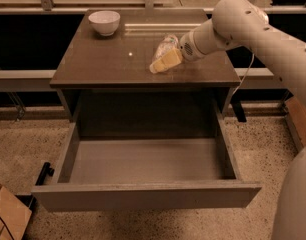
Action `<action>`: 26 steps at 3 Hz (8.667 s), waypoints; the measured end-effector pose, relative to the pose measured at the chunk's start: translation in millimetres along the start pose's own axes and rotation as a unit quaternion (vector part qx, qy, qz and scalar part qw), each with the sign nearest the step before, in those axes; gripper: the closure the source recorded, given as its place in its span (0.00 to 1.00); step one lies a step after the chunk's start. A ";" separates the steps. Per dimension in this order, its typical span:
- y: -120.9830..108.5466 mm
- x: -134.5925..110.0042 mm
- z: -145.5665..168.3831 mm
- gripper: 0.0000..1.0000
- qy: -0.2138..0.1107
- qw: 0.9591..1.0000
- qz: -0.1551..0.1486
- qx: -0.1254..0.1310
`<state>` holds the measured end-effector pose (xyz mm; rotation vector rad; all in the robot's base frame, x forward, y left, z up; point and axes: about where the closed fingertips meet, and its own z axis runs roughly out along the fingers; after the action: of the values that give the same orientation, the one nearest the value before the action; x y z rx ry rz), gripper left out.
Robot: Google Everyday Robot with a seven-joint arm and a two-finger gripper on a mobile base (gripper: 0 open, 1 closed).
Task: Place water bottle into top drawer
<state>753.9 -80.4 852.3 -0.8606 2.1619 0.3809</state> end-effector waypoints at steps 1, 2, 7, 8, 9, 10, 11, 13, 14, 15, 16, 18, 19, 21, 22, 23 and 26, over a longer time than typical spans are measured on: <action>-1.3 -1.8 23.0 0.00 -0.012 1.000 0.019 -0.007; 4.0 -9.1 38.7 0.00 -0.022 0.999 0.022 -0.017; -10.2 -21.4 67.9 0.01 -0.034 0.998 0.044 -0.007; -20.3 -14.8 54.9 0.23 -0.034 0.998 0.048 0.016; -29.1 -9.1 34.9 0.45 -0.034 0.997 0.048 0.045; -27.1 -8.5 37.8 0.43 -0.032 0.997 0.047 0.042; -25.4 -7.9 40.8 0.19 -0.031 0.998 0.047 0.040; -22.0 -16.3 42.5 0.00 -0.055 0.996 0.052 0.045; -14.8 -36.2 46.4 0.00 -0.095 0.993 0.062 0.045; -9.2 -47.5 56.5 0.00 -0.120 0.988 0.089 0.043; -2.4 -52.3 76.0 0.00 -0.127 0.985 0.113 0.034; -4.9 -71.5 114.3 0.00 -0.129 0.984 0.112 0.047; -19.0 -77.9 128.4 0.17 -0.121 0.985 0.100 0.071; -54.9 -75.5 132.4 0.63 -0.109 0.982 0.097 0.120; -54.9 -75.5 132.3 0.86 -0.109 0.982 0.097 0.120; -54.7 -75.9 113.8 1.00 -0.115 0.984 0.092 0.095; -53.5 -63.9 -67.0 1.00 -0.093 0.995 -0.029 -0.022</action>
Offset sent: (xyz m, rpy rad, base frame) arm 0.0328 0.0395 -0.0199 0.1036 -0.0049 0.0025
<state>784.6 -124.3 944.8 -0.8742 1.9593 0.4619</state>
